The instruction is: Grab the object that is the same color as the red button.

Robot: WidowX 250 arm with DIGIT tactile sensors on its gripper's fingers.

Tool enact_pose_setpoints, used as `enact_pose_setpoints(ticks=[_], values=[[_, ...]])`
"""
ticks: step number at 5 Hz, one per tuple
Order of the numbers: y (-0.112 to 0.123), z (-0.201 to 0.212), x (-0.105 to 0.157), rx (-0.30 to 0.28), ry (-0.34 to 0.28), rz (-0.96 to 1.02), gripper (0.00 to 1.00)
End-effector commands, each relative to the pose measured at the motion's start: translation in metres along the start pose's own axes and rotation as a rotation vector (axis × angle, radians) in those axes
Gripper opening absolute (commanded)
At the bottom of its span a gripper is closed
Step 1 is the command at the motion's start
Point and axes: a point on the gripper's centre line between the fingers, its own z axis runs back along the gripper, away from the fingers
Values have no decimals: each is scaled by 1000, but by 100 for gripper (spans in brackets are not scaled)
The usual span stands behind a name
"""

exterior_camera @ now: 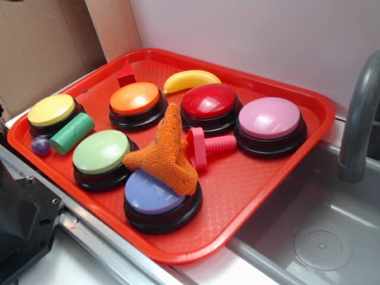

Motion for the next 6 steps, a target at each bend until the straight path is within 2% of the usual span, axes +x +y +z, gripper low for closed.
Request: enact_pose_setpoints(ticks=[1, 3, 4, 5, 6], values=[[0, 0, 0, 0, 0, 0, 100], [36, -26, 48, 12, -33, 214, 100], [57, -41, 72, 45, -74, 328, 100], [92, -63, 95, 142, -95, 525, 100], [123, -90, 110, 174, -110, 636, 100]])
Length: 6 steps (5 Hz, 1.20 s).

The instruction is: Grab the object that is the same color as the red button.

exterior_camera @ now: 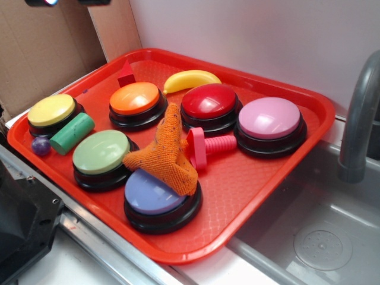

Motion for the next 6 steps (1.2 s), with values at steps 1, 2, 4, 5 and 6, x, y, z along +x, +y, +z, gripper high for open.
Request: enact_pose_setpoints(ticks=[1, 2, 4, 5, 6], values=[[34, -59, 55, 79, -70, 206, 100], [35, -84, 63, 199, -86, 303, 100], [32, -132, 74, 175, -94, 353, 100], [32, -142, 76, 154, -101, 353, 100], [36, -154, 76, 115, -86, 352, 100]])
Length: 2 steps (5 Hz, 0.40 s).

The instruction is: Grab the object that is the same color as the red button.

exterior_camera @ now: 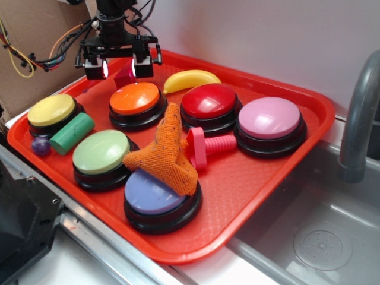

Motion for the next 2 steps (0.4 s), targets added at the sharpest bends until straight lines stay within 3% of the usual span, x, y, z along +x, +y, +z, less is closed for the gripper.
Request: enact_pose_setpoints(ticks=[1, 2], values=[[17, 0, 11, -63, -14, 31, 100], [17, 2, 12, -88, 1, 7, 14]])
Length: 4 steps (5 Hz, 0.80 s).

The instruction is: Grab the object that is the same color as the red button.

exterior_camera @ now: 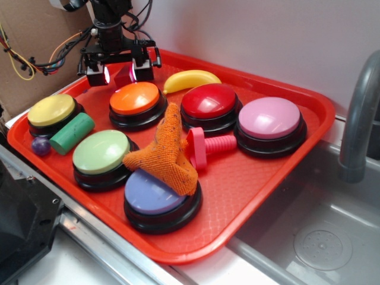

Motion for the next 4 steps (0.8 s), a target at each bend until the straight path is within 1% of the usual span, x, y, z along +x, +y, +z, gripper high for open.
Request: enact_pose_setpoints(ticks=[1, 2, 3, 4], values=[[14, 27, 9, -76, -23, -60, 0], [12, 50, 9, -97, -43, -150, 0], [4, 103, -5, -103, -60, -282, 0], [-7, 140, -31, -170, -25, -451, 0]])
